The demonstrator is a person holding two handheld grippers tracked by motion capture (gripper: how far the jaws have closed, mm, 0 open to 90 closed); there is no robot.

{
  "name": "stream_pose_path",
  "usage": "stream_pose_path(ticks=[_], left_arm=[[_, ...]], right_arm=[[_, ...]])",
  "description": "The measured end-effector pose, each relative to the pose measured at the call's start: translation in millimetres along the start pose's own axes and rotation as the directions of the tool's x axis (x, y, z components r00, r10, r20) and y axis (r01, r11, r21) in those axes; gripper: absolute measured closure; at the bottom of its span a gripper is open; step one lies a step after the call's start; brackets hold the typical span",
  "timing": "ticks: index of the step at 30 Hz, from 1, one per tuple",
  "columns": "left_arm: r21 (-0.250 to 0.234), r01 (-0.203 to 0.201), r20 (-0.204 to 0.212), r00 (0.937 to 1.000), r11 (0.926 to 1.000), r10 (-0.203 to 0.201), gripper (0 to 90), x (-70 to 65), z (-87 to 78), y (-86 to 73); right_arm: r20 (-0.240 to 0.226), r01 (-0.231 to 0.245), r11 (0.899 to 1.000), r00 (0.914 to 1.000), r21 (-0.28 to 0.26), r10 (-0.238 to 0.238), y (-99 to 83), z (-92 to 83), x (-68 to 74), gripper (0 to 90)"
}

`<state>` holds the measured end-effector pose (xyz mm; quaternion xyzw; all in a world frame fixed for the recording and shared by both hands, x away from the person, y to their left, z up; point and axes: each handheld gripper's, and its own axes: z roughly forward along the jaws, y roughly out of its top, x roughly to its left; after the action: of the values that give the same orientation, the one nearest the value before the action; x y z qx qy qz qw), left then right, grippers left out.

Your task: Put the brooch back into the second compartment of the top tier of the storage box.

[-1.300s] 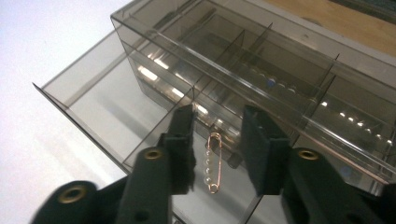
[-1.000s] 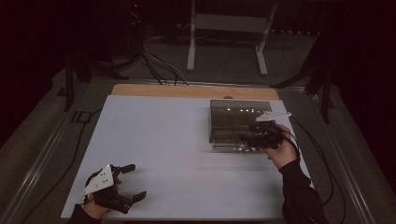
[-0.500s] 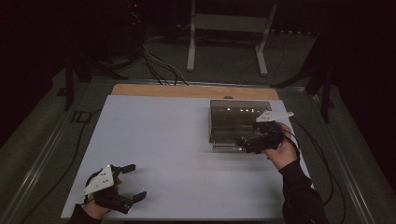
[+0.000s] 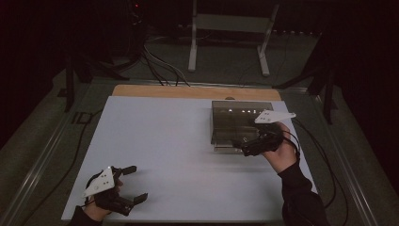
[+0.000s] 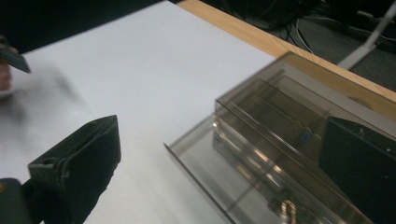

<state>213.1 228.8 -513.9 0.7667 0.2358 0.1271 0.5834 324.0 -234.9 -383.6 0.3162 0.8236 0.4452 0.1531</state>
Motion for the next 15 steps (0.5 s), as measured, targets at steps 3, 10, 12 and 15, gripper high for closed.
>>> stream_pose_path(ticks=[3,10,12,15], left_arm=[[0.004,0.000,0.000,1.0000,1.0000,0.000,0.6,0.5,0.1,-0.1],[0.002,0.001,-0.001,1.0000,1.0000,-0.001,0.6,0.4,0.3,0.3],[0.007,-0.002,-0.001,1.0000,1.0000,0.002,0.6,-0.4,0.2,-0.4],[0.003,-0.001,-0.001,1.0000,1.0000,0.001,0.6,-0.1,-0.1,0.0]], right_arm=[[-0.014,0.010,1.000,0.9999,-0.007,-0.010,1.7,-0.2,5.1,0.0],[-0.047,0.016,0.999,0.9987,-0.028,-0.017,1.5,2.0,15.2,0.0],[-0.056,0.016,0.999,0.9983,-0.033,-0.018,0.3,2.9,18.0,0.0],[-0.060,0.022,0.999,0.9979,-0.038,-0.024,-2.2,4.1,23.4,0.0]])
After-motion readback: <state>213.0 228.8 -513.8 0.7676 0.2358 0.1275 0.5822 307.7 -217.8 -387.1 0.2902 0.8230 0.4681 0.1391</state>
